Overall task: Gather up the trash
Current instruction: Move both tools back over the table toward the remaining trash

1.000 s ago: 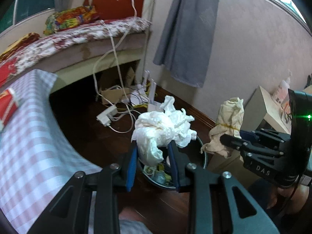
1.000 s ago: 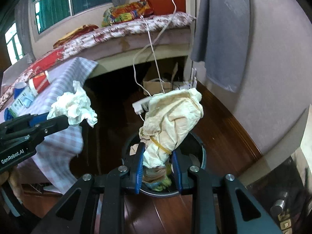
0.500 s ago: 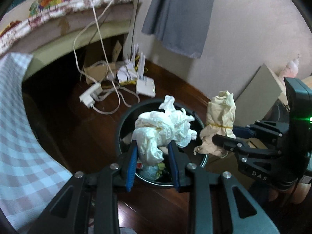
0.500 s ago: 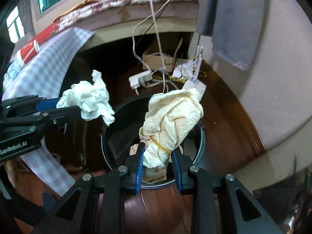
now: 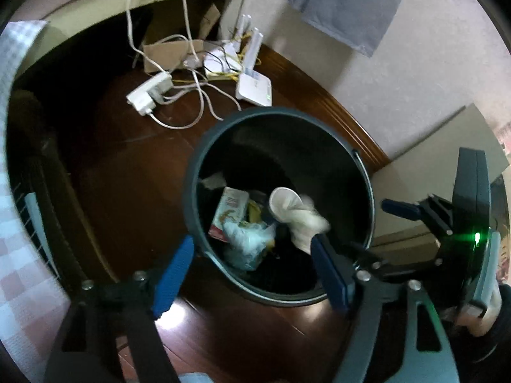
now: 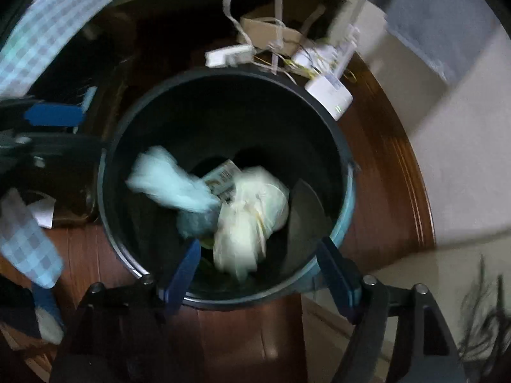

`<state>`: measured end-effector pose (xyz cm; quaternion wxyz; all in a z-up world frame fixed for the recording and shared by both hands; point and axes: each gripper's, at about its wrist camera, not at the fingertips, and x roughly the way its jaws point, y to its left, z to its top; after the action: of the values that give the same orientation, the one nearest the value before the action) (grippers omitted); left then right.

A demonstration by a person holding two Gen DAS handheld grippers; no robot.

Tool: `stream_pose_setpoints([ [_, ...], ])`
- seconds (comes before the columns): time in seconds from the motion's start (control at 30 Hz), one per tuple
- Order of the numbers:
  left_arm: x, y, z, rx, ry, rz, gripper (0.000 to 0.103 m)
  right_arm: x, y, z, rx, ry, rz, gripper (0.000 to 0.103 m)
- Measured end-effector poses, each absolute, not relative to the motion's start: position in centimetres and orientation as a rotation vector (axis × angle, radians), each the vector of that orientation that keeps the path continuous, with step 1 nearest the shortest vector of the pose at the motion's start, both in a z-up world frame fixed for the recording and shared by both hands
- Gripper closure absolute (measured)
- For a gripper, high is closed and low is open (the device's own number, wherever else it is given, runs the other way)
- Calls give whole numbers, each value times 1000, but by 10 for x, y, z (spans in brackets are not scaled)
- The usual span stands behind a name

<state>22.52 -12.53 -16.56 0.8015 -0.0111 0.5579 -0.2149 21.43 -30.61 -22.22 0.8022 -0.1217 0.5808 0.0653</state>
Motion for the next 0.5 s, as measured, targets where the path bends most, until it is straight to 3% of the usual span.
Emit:
stream_pose_setpoints([
  [0.17, 207, -124, -153, 66, 1115, -409, 17, 205, -316, -196, -233, 1166, 72, 4],
  [0.23, 202, -124, -143, 91, 1079, -390, 11, 201, -313, -181, -241, 1119, 48, 4],
  [0.5, 191, -115, -91, 74, 935, -338, 10, 190, -318, -121, -139, 966, -50, 0],
])
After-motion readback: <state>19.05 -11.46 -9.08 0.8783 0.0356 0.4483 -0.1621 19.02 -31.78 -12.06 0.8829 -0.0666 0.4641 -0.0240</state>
